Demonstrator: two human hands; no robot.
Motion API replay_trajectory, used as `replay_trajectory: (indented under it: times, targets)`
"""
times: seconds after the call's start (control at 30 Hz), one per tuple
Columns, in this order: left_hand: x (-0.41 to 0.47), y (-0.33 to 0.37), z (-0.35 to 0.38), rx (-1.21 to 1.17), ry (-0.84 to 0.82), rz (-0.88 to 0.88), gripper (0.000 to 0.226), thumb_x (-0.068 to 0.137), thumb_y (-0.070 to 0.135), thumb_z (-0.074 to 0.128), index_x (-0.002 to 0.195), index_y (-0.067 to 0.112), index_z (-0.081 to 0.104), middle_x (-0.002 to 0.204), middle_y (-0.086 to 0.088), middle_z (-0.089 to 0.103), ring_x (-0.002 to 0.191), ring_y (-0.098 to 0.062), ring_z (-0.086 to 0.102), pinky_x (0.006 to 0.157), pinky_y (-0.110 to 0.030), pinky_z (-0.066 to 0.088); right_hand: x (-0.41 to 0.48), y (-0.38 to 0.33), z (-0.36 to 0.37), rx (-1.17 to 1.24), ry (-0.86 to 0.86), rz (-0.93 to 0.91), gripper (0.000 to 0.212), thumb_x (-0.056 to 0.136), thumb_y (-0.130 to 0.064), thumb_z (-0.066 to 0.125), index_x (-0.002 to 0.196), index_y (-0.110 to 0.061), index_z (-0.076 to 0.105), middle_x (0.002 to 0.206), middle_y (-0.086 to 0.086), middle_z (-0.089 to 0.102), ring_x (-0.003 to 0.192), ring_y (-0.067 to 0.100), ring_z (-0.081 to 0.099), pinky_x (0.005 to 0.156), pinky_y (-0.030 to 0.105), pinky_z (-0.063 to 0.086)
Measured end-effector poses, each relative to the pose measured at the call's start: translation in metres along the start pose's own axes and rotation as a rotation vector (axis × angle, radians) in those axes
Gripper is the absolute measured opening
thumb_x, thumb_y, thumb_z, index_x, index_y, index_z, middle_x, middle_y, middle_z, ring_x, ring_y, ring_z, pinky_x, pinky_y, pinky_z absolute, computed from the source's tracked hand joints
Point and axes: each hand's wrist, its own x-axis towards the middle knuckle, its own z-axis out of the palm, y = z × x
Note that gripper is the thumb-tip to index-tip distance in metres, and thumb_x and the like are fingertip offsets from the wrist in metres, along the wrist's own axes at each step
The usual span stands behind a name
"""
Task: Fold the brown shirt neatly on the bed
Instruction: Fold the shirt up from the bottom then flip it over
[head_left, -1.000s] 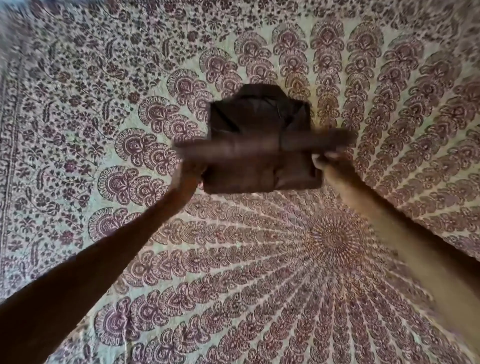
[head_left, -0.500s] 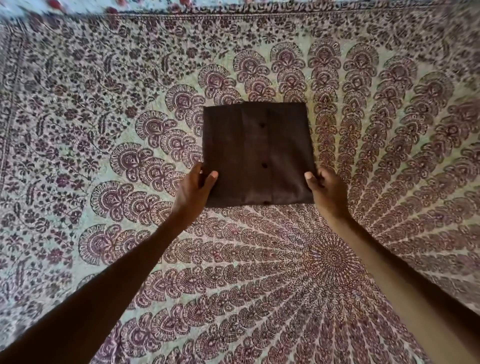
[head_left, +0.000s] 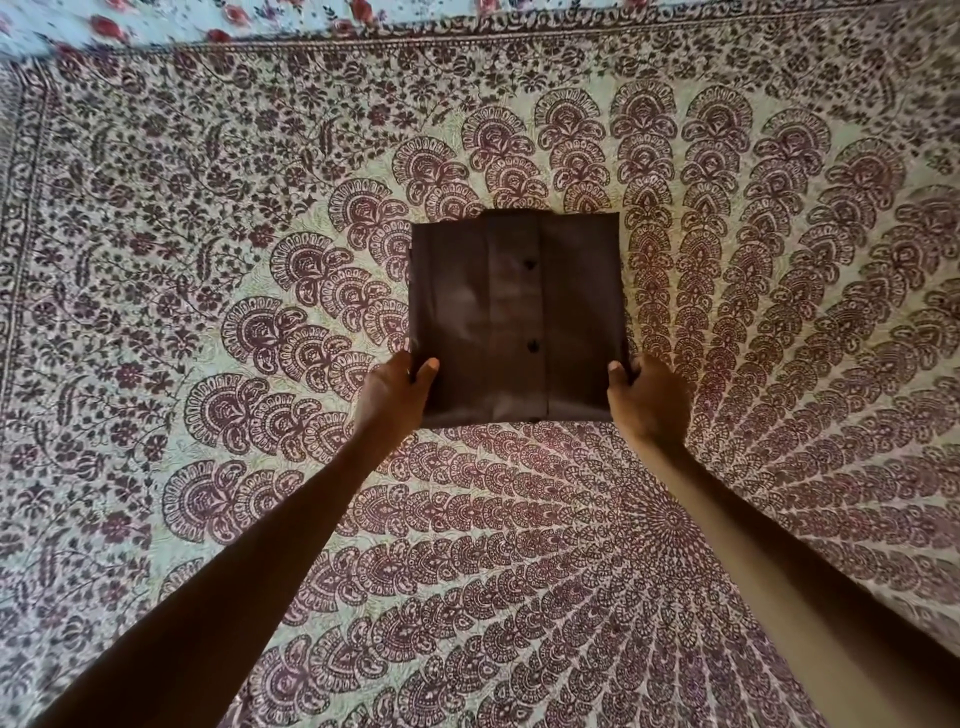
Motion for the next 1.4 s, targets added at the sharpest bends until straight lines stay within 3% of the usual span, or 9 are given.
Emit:
replay_trajectory:
  times: [0.13,0.27,0.4,0.63,0.87,1.03,1.2,1.33,1.4]
  targets:
    - [-0.002,0.009,0.003,0.035,0.111,-0.09,0.053,0.094,0.052,0.045,0.114,0.004,0.05,0.107,-0.02,0.062,0.1,-0.037,0.061,0.075,-0.039,0.046,0.006,-0.002,-0.003,-0.01,0.029,0.012,0.035,0.092,-0.04,0.057,0.096,-0.006,0.062,0.091,0.013,0.067,0.082,0.029,0.064,0.062,0.027,0.037]
    - [0.013,0.033,0.003,-0.12,0.182,-0.245,0.081,0.087,0.069,0.042,0.135,0.003,0.035,0.135,-0.022,0.046,0.123,-0.037,0.047,0.101,-0.049,0.041,0.027,-0.033,-0.003,0.23,0.005,0.007,0.056,0.083,-0.058,0.062,0.111,-0.01,0.053,0.1,0.006,0.064,0.085,0.025,0.061,0.065,0.031,0.044]
    - [0.04,0.063,-0.005,-0.402,0.058,-0.441,0.077,0.084,0.068,0.049,0.129,0.005,0.045,0.126,-0.016,0.054,0.11,-0.033,0.053,0.092,-0.04,0.045,0.054,-0.059,-0.009,0.428,-0.143,0.223,0.048,0.078,-0.044,0.076,0.106,-0.009,0.06,0.095,0.002,0.065,0.078,0.02,0.061,0.069,0.033,0.051]
    - [0.029,0.053,-0.005,-0.526,0.06,-0.217,0.051,0.092,0.048,0.054,0.124,0.008,0.056,0.118,-0.012,0.064,0.107,-0.029,0.061,0.09,-0.039,0.052,0.037,-0.046,-0.026,0.717,-0.351,0.107,0.031,0.089,-0.016,0.069,0.118,-0.005,0.066,0.101,0.006,0.069,0.089,0.019,0.068,0.067,0.018,0.053]
    - [-0.113,-0.009,0.022,-0.491,0.07,-0.113,0.041,0.097,0.041,0.048,0.129,0.015,0.051,0.105,0.004,0.06,0.083,-0.008,0.06,0.059,-0.013,0.045,-0.102,0.038,-0.038,0.65,-0.422,0.027,0.029,0.092,-0.025,0.065,0.12,-0.016,0.064,0.1,-0.007,0.071,0.088,0.003,0.068,0.072,0.02,0.057]
    - [-0.205,-0.06,0.055,-0.533,-0.009,-0.169,0.027,0.097,0.035,0.05,0.123,0.026,0.052,0.096,0.014,0.062,0.087,-0.007,0.067,0.064,-0.02,0.054,-0.195,0.107,-0.024,0.557,-0.396,0.092,0.023,0.091,-0.029,0.066,0.106,-0.013,0.069,0.094,0.007,0.074,0.087,0.019,0.071,0.072,0.038,0.056]
    - [-0.247,-0.087,0.068,-0.382,-0.057,-0.148,0.039,0.097,0.036,0.05,0.129,0.014,0.052,0.104,0.004,0.06,0.095,-0.02,0.063,0.064,-0.019,0.046,-0.239,0.135,-0.02,0.465,-0.309,0.043,0.031,0.087,-0.039,0.067,0.098,-0.01,0.068,0.077,0.002,0.071,0.073,0.02,0.07,0.055,0.013,0.046]
    - [-0.247,-0.093,0.067,-0.334,-0.09,-0.101,0.04,0.098,0.037,0.049,0.133,0.017,0.046,0.114,-0.002,0.064,0.092,-0.019,0.062,0.066,-0.026,0.051,-0.24,0.139,-0.018,0.227,-0.211,-0.094,0.056,0.085,-0.061,0.053,0.095,-0.008,0.066,0.077,0.009,0.07,0.066,0.025,0.066,0.056,0.034,0.051]
    - [-0.243,-0.094,0.066,-0.337,-0.084,-0.105,0.043,0.097,0.041,0.049,0.135,0.02,0.045,0.119,-0.006,0.065,0.098,-0.024,0.065,0.077,-0.038,0.056,-0.239,0.133,-0.022,0.192,-0.214,-0.123,0.063,0.082,-0.066,0.046,0.1,-0.008,0.065,0.08,0.008,0.07,0.068,0.024,0.066,0.056,0.034,0.05]
